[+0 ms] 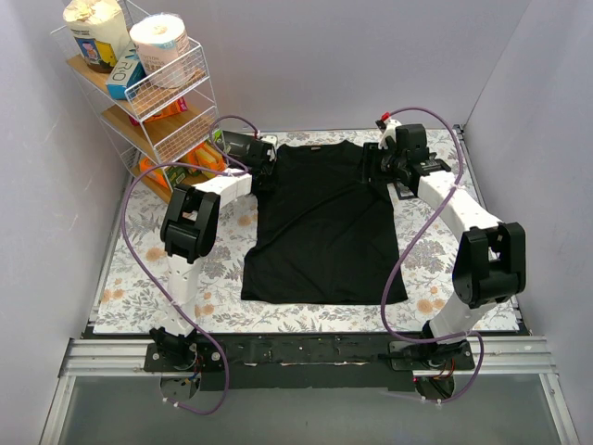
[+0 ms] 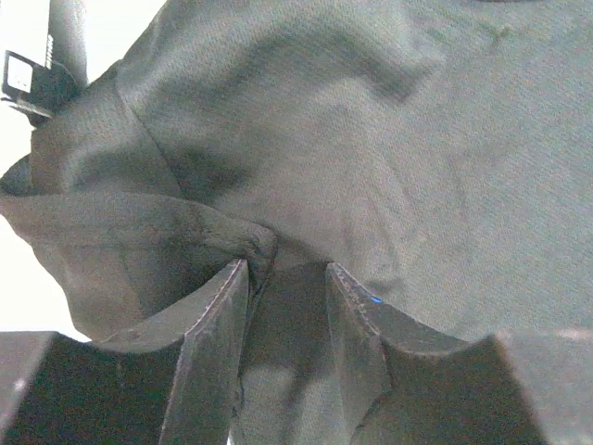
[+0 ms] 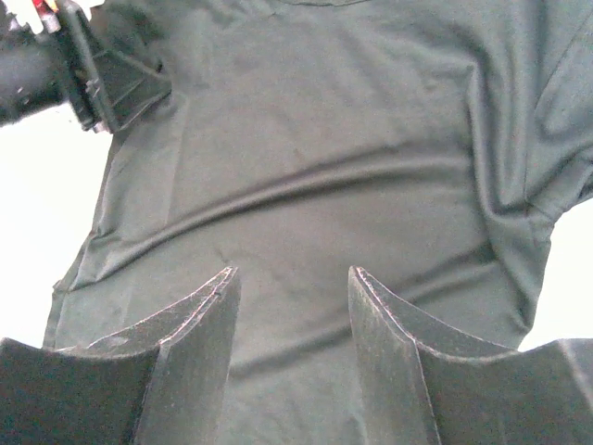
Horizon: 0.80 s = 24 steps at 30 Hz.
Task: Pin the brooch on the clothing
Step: Adjust the clothes at the center of the board.
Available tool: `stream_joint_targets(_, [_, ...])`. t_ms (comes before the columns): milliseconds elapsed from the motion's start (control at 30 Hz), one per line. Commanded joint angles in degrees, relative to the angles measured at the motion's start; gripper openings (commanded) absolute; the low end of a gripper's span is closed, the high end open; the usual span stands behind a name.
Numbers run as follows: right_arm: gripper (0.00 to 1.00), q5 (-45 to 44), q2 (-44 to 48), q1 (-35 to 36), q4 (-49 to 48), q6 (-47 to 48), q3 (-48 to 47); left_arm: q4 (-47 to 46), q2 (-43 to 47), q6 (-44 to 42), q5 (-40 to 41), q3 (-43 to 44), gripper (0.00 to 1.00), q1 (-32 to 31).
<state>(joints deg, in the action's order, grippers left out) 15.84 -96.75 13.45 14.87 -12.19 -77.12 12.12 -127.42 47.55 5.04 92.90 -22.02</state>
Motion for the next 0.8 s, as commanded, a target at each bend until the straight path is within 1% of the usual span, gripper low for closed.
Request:
stream_joint_targets(0, [0.58, 1.5, 4.8, -0.1, 0.1, 1.3, 3.1, 1.1, -0.5, -1.9, 5.1, 3.0, 0.37, -0.6])
stream_joint_targets(100, [0.58, 1.1, 6.5, 0.0, 1.4, 2.3, 4.7, -0.7, 0.4, -2.0, 5.7, 2.1, 0.36, -0.7])
stream_joint_targets(133, [0.58, 1.1, 6.9, 0.0, 1.7, 2.4, 5.3, -1.9, 0.8, -2.0, 5.9, 1.4, 0.37, -0.7])
stream_joint_targets(167, [0.58, 1.0, 7.4, 0.0, 1.9, 2.5, 5.8, -2.4, 1.5, -1.9, 5.9, 1.2, 0.4, -0.7])
stream_joint_targets(200, [0.58, 1.0, 7.6, 0.0, 2.1, 2.6, 6.2, -2.9, 1.9, -1.8, 6.1, 1.0, 0.41, -0.7])
stream_joint_targets(367, [0.58, 1.7, 7.6, 0.1, 2.6, 2.9, 7.9, -7.4, 4.5, -1.5, 7.8, -1.8, 0.41, -0.7])
stream_joint_targets(467, [0.58, 1.7, 7.6, 0.3, 3.0, 3.1, 8.4, -8.6, 4.9, -1.5, 8.8, -1.4, 0.38, -0.5])
stream_joint_targets(600, [0.58, 1.7, 7.8, 0.5, 3.3, 3.2, 8.9, -7.6, 3.0, -1.3, 9.4, 0.7, 0.34, 0.0])
stream_joint_targets(767, [0.57, 1.6, 8.0, 0.6, 3.8, 3.8, 9.6, -8.6, 2.5, -1.2, 10.2, 0.7, 0.29, -0.1])
